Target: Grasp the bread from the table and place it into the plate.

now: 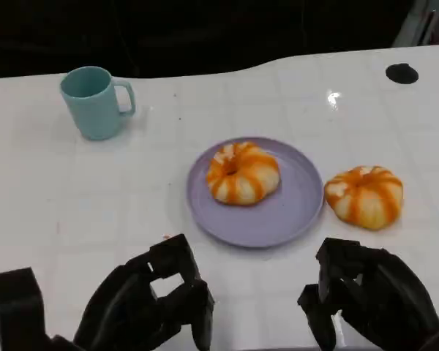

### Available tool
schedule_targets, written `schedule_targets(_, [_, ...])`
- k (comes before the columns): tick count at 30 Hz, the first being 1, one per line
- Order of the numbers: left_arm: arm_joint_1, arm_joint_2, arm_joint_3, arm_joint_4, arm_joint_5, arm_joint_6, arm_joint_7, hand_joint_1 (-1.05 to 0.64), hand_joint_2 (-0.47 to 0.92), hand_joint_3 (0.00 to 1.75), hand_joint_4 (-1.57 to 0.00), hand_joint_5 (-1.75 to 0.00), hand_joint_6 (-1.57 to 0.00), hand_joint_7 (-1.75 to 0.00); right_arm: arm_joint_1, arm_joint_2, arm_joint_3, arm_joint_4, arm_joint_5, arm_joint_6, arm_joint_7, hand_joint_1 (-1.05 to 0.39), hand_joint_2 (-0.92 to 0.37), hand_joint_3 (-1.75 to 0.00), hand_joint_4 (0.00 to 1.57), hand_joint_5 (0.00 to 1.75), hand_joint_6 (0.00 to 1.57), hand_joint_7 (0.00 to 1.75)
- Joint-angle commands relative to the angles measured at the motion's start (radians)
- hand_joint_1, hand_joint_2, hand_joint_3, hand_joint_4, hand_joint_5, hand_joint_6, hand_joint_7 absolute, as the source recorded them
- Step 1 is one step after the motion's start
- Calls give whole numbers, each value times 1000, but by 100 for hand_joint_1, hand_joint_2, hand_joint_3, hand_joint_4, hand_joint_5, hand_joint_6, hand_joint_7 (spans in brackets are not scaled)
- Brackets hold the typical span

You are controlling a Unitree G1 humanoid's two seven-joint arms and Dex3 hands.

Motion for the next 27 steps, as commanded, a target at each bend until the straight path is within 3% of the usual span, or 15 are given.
schedule_targets(1, [-2, 2, 19, 30, 7, -4, -20, -63, 92, 28, -98, -175, -75, -175, -11, -14, -12, 8, 3, -13, -1, -97, -92, -34, 121, 163, 105, 149])
schedule_targets(27, [-28, -6, 52, 92, 29, -14, -61, -62, 92, 25, -96, -175, -74, -175, -31, -6, -13, 51, 2, -43, 6, -97, -92, -34, 119, 165, 103, 150])
